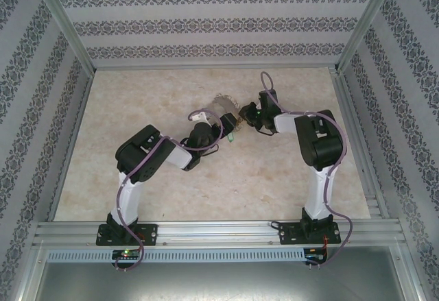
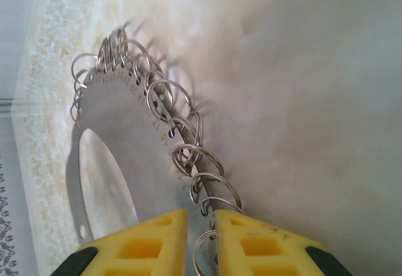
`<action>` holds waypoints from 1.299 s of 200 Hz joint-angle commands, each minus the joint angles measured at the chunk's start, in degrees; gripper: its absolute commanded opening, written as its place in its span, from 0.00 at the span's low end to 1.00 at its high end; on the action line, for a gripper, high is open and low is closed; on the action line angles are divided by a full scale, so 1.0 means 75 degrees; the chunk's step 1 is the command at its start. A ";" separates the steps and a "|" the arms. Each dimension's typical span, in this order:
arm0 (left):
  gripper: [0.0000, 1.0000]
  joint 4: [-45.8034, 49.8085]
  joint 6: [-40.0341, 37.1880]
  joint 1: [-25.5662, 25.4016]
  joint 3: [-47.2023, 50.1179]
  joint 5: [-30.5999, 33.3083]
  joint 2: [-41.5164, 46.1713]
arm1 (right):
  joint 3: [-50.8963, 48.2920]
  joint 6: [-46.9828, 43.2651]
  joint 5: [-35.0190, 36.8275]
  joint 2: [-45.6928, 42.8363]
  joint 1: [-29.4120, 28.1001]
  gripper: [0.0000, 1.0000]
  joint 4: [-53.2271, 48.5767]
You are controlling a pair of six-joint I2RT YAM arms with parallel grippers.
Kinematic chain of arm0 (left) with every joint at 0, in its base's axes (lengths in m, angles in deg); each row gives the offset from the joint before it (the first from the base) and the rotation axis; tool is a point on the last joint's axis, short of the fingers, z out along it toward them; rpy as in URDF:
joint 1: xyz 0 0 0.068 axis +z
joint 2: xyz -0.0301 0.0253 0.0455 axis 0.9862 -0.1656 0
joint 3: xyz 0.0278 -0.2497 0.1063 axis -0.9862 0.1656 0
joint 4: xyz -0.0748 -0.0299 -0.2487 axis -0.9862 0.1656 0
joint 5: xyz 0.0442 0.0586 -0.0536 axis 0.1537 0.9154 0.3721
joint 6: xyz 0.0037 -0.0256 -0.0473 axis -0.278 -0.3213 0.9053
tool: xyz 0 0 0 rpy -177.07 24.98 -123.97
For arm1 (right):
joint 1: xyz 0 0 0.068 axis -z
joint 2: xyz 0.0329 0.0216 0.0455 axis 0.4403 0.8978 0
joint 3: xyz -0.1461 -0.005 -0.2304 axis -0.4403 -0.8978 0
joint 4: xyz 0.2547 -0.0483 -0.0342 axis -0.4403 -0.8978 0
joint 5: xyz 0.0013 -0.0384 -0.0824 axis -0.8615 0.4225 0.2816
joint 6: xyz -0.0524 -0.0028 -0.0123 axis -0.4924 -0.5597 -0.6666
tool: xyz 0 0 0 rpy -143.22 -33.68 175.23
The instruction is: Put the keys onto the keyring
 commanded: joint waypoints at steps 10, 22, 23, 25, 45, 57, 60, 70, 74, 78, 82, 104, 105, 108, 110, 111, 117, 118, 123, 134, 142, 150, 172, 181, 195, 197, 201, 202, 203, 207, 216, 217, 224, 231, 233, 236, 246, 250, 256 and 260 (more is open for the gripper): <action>1.00 0.1245 -0.0281 0.0032 0.0151 -0.0051 0.0469 | 0.0502 0.0109 -0.0098 0.0478 0.0067 0.22 0.0007; 1.00 0.1556 -0.0399 0.0037 0.0174 -0.0057 0.0661 | 0.0656 0.0137 -0.0128 0.0584 0.0057 0.23 0.0018; 1.00 0.1581 -0.0408 0.0037 0.0177 -0.0060 0.0671 | 0.0669 0.0137 -0.0134 0.0589 0.0062 0.23 0.0016; 1.00 0.1626 -0.0411 0.0037 0.0173 -0.0053 0.0699 | 0.0693 0.0137 -0.0136 0.0596 0.0066 0.23 0.0009; 1.00 0.1989 -0.0502 0.0035 0.0255 -0.0010 0.0969 | 0.0982 0.0136 -0.0154 0.0743 0.0084 0.24 -0.0028; 1.00 0.2202 -0.0597 0.0034 0.0251 -0.0004 0.1121 | 0.1151 0.0137 -0.0212 0.0844 0.0068 0.24 -0.0020; 1.00 0.2238 -0.0636 0.0037 0.0251 -0.0004 0.1160 | 0.1191 0.0132 -0.0227 0.0863 0.0066 0.24 -0.0012; 1.00 0.2358 -0.0745 0.0031 0.0268 0.0017 0.1290 | 0.1297 0.0086 -0.0255 0.0917 0.0084 0.25 -0.0025; 1.00 0.2413 -0.0786 0.0036 0.0279 0.0031 0.1345 | 0.1332 0.0058 -0.0283 0.0928 0.0099 0.25 0.0006; 1.00 0.2431 -0.0855 0.0036 0.0292 0.0040 0.1402 | 0.1353 0.0029 -0.0334 0.0931 0.0113 0.26 0.0050; 1.00 0.2458 -0.0927 0.0037 0.0304 0.0048 0.1463 | 0.1376 0.0007 -0.0381 0.0923 0.0114 0.27 0.0082; 1.00 0.2847 -0.1296 0.0037 0.0347 0.0188 0.1865 | 0.1308 -0.0191 -0.0506 0.0599 0.0164 0.39 0.0105; 1.00 0.2859 -0.1313 0.0037 0.0357 0.0191 0.1888 | 0.1293 -0.0214 -0.0505 0.0573 0.0174 0.40 0.0101; 1.00 0.2902 -0.1361 0.0037 0.0363 0.0215 0.1960 | 0.1266 -0.0264 -0.0504 0.0494 0.0164 0.42 0.0095; 1.00 0.2928 -0.1396 0.0037 0.0366 0.0232 0.1997 | 0.1237 -0.0297 -0.0504 0.0452 0.0162 0.44 0.0079; 1.00 0.2947 -0.1410 0.0037 0.0372 0.0237 0.2013 | 0.1229 -0.0308 -0.0504 0.0430 0.0167 0.45 0.0076; 1.00 0.3045 -0.1494 0.0028 0.0378 0.0272 0.2146 | 0.1161 -0.0413 -0.0476 0.0257 0.0161 0.49 0.0013; 1.00 0.3057 -0.1505 0.0033 0.0378 0.0280 0.2170 | 0.1144 -0.0431 -0.0472 0.0227 0.0161 0.49 0.0002; 1.00 0.3128 -0.1596 0.0036 0.0390 0.0309 0.2264 | 0.1081 -0.0505 -0.0444 0.0064 0.0161 0.52 -0.0077; 1.00 0.3287 -0.1753 0.0035 0.0413 0.0332 0.2533 | 0.0856 -0.0652 -0.0399 -0.0270 0.0161 0.57 -0.0176; 1.00 0.3420 -0.1862 0.0033 0.0434 0.0367 0.2721 | 0.0677 -0.0750 -0.0386 -0.0522 0.0161 0.58 -0.0243; 1.00 0.3558 -0.1993 0.0035 0.0442 0.0391 0.2930 | 0.0433 -0.0815 -0.0358 -0.0785 0.0163 0.59 -0.0288; 1.00 0.4214 -0.2463 0.0037 0.0437 0.0557 0.3578 | -0.0274 -0.1003 -0.0301 -0.1485 0.0129 0.60 -0.0437; 1.00 0.4495 -0.2671 0.0034 0.0425 0.0644 0.3841 | -0.0525 -0.1054 -0.0270 -0.1724 0.0095 0.61 -0.0556; 1.00 0.4896 -0.2959 0.0037 0.0437 0.0818 0.4271 | -0.0936 -0.1159 -0.0225 -0.2062 -0.0025 0.61 -0.0691; 1.00 0.4965 -0.2997 0.0034 0.0431 0.0840 0.4336 | -0.0959 -0.1173 -0.0218 -0.2087 -0.0038 0.61 -0.0719; 1.00 0.5102 -0.3099 0.0029 0.0420 0.0901 0.4461 | -0.1075 -0.1242 -0.0174 -0.2205 -0.0100 0.61 -0.0822; 1.00 0.5135 -0.3122 0.0027 0.0411 0.0917 0.4493 | -0.1075 -0.1242 -0.0174 -0.2205 -0.0100 0.61 -0.0822; 1.00 0.5151 -0.3146 0.0026 0.0412 0.0925 0.4521 | -0.1099 -0.1267 -0.0169 -0.2223 -0.0110 0.61 -0.0843; 1.00 0.5291 -0.3231 0.0036 0.0413 0.0974 0.4661 | -0.1197 -0.1338 -0.0127 -0.2316 -0.0190 0.61 -0.0942; 1.00 0.5545 -0.3437 0.0031 0.0435 0.1082 0.4961 | -0.1396 -0.1483 0.0072 -0.2507 -0.0347 0.61 -0.1148; 1.00 0.5573 -0.3450 0.0028 0.0436 0.1107 0.4995 | -0.1424 -0.1493 0.0101 -0.2533 -0.0369 0.61 -0.1159; 1.00 0.5739 -0.3576 0.0036 0.0451 0.1205 0.5237 | -0.1588 -0.1556 0.0225 -0.2661 -0.0510 0.61 -0.1257; 1.00 0.5960 -0.3704 0.0035 0.0460 0.1348 0.5461 | -0.1732 -0.1613 0.0307 -0.2779 -0.0651 0.61 -0.1312; 1.00 0.6016 -0.3745 0.0036 0.0460 0.1385 0.5524 | -0.1765 -0.1636 0.0332 -0.2809 -0.0686 0.61 -0.1343; 1.00 0.6118 -0.3813 0.0037 0.0447 0.1441 0.5608 | -0.1828 -0.1652 0.0373 -0.2850 -0.0758 0.61 -0.1380; 1.00 0.6430 -0.4089 0.0032 0.0437 0.1596 0.5935 | -0.2021 -0.1710 0.0538 -0.3011 -0.0966 0.61 -0.1466; 1.00 0.6545 -0.4203 0.0035 0.0437 0.1681 0.6065 | -0.2093 -0.1736 0.0597 -0.3066 -0.1045 0.61 -0.1493; 1.00 0.6753 -0.4362 0.0034 0.0437 0.1823 0.6234 | -0.2198 -0.1780 0.0697 -0.3161 -0.1162 0.61 -0.1528; 1.00 0.6876 -0.4477 0.0032 0.0437 0.1928 0.6341 | -0.2266 -0.1800 0.0775 -0.3222 -0.1231 0.61 -0.1559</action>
